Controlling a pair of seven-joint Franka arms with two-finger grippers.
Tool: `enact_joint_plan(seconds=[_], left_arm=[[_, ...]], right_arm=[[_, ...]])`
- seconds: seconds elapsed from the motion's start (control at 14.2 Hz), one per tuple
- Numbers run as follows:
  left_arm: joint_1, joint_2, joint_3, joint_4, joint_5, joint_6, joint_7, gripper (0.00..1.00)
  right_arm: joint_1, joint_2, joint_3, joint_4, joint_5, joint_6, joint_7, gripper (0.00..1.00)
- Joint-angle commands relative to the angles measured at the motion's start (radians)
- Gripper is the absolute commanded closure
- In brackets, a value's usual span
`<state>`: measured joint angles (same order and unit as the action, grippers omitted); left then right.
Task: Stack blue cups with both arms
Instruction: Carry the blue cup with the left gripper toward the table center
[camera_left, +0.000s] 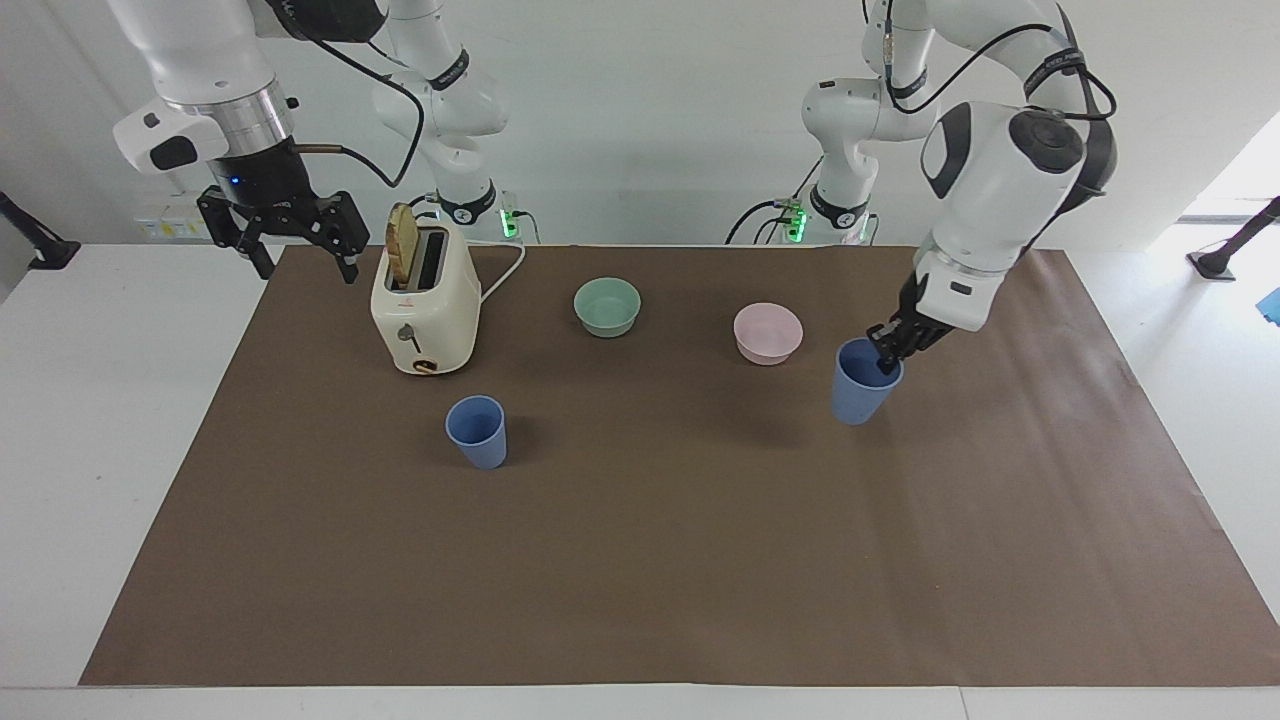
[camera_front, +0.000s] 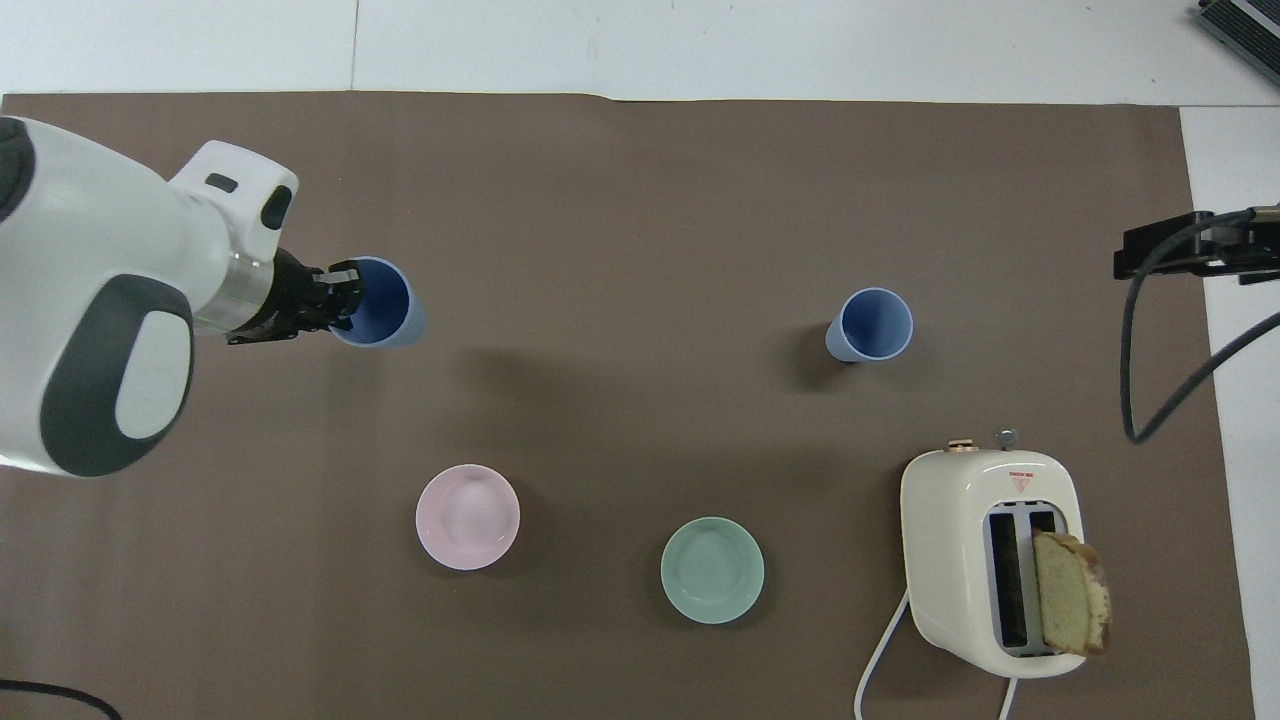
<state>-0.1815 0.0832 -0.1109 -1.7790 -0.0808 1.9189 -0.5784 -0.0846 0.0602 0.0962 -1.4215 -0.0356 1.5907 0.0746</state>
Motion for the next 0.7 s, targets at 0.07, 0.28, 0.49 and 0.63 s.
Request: enact_joint_plan(seconds=[0.07, 0.28, 0.49, 0.63], left_arm=[[-0.131, 0.018, 0.016, -0.002, -0.001, 0.061, -0.15, 1.0], [-0.222, 0.091, 0.017, -0.005, 0.004, 0.138, -0.23, 1.0], [-0.277, 0.163, 0.017, -0.007, 0.015, 0.219, -0.28, 1.0], [-0.292, 0.2, 0.017, -0.01, 0.016, 0.27, -0.291, 1.0]], right_arm=[[-0.014, -0.025, 0.003, -0.033, 0.022, 0.012, -0.019, 0.0], [-0.014, -0.026, 0.003, -0.033, 0.022, 0.012, -0.019, 0.0], [-0.014, -0.026, 0.003, -0.033, 0.022, 0.012, -0.019, 0.0], [-0.014, -0.026, 0.003, -0.033, 0.022, 0.012, -0.019, 0.0]])
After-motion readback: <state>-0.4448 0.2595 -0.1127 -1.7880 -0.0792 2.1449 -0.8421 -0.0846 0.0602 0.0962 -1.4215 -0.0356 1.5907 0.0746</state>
